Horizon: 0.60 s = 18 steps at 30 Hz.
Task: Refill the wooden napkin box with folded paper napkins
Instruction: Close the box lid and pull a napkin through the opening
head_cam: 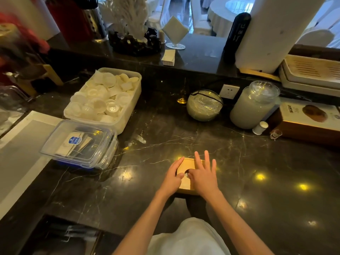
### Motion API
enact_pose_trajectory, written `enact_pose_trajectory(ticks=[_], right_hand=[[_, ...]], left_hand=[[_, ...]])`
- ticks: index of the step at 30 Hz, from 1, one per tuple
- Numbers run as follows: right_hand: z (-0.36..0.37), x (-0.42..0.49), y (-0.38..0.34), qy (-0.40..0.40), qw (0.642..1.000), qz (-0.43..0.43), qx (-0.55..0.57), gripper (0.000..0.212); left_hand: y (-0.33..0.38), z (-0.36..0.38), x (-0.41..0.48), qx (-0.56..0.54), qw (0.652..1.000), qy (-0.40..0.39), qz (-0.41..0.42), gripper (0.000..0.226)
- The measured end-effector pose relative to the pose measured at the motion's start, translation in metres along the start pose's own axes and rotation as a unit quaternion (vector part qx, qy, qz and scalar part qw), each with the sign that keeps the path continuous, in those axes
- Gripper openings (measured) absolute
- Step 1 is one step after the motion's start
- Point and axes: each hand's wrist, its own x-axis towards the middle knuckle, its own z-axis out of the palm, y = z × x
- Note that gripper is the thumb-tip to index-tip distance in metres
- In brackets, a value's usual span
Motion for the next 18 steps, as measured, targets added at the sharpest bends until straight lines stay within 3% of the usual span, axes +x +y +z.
enact_pose_trajectory(ticks=[10, 18], right_hand=[[-0.005, -0.007, -0.001, 0.054, 0.998, -0.004, 0.037, 0.020], [0.008, -0.020, 0.032, 0.077, 0.972, -0.019, 0.220, 0.003]], left_hand=[[-0.001, 0.000, 0.000, 0.005, 1.000, -0.004, 0.003, 0.062], [-0.002, -0.001, 0.001, 0.037, 0.999, -0.005, 0.015, 0.053]])
